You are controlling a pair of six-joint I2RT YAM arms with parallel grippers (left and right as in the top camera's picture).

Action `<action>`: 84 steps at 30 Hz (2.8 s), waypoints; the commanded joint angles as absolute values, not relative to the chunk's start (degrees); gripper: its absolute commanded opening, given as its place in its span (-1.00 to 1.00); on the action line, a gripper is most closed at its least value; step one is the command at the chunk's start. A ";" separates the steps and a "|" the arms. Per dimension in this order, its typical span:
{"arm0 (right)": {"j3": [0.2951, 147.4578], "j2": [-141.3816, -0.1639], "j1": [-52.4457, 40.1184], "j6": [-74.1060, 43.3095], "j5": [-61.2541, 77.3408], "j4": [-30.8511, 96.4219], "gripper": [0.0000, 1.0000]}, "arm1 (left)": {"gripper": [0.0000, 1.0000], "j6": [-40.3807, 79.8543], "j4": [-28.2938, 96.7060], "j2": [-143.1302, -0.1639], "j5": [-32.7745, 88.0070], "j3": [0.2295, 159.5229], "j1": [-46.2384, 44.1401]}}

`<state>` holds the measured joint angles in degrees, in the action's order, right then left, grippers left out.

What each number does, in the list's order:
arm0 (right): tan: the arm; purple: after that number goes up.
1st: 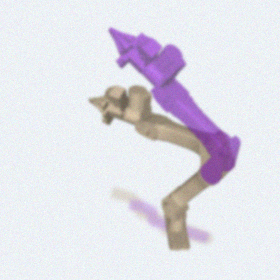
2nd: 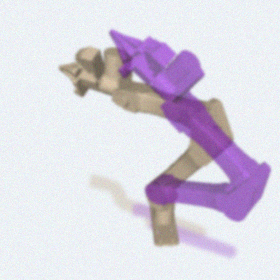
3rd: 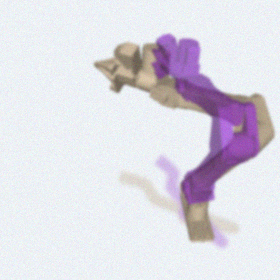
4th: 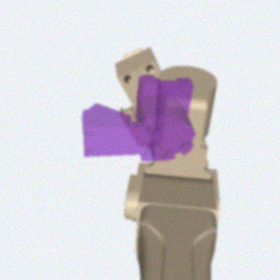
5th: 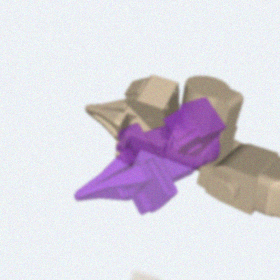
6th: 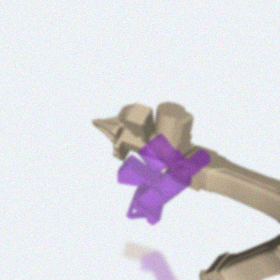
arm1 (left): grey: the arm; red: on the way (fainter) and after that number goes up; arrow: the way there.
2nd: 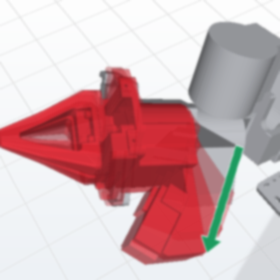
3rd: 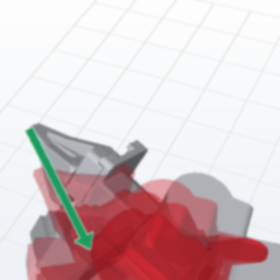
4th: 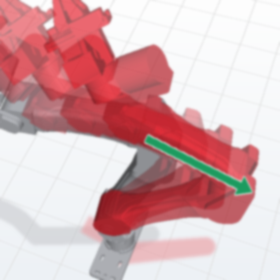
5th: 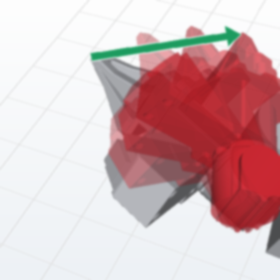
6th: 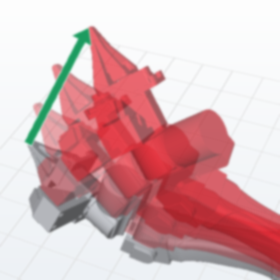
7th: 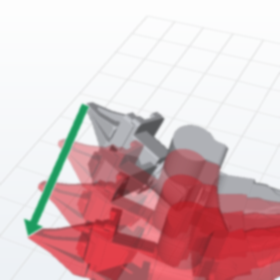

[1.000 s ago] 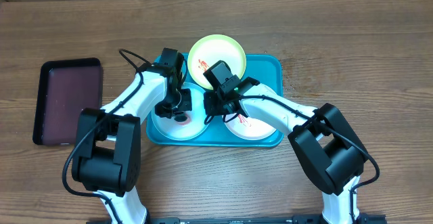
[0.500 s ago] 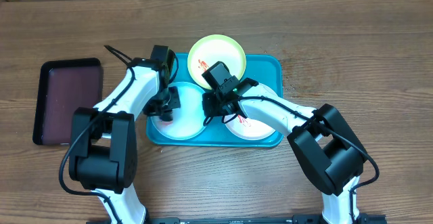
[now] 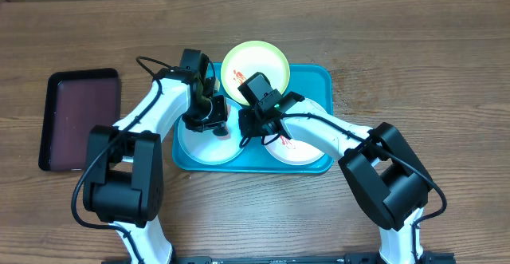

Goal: Clean dirty plates on tray and stack at the side
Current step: 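Scrub the light blue plate with the sponge in the left gripper, then lift the light blue plate with the right gripper to the table's right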

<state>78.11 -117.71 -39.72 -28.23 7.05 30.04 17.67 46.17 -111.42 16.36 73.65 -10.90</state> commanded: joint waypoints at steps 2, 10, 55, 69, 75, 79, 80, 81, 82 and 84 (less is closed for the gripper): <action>78.98 -118.37 -39.31 -27.88 6.09 30.06 -0.85 | -0.91 17.43 45.78 -112.20 17.96 73.97 -11.66; 78.98 -118.37 -39.31 -27.88 6.07 30.02 -0.85 | -0.91 18.48 43.35 -112.22 15.68 69.91 -11.77; 110.48 -112.55 -49.89 -6.33 -42.30 60.71 -0.92 | -0.91 25.50 71.48 -94.41 5.82 89.86 23.40; 110.52 -112.55 -62.65 21.39 -74.54 44.53 -0.92 | -0.91 25.52 70.83 -94.41 7.14 89.82 25.58; 110.50 -112.55 -63.68 23.94 -77.06 39.51 -0.92 | -0.92 25.52 70.85 -94.41 7.14 89.82 25.58; 110.32 -112.55 -61.60 8.29 -65.30 47.13 -0.92 | -0.91 25.50 70.83 -94.41 7.14 89.82 25.58; 109.93 -112.66 -59.70 4.21 -56.42 49.89 -0.92 | -0.91 25.52 70.87 -94.41 7.14 89.82 25.58; 109.38 -112.95 -57.78 2.59 -49.54 50.81 -0.92 | -0.92 25.52 70.89 -94.41 7.14 89.82 25.58; 108.66 -113.32 -55.11 1.08 -41.47 51.44 -0.92 | -0.91 25.52 70.91 -94.41 7.16 89.82 25.58; 108.40 -114.08 -49.74 -3.46 -27.40 54.94 -0.93 | -0.92 25.50 70.94 -94.41 7.46 89.78 25.54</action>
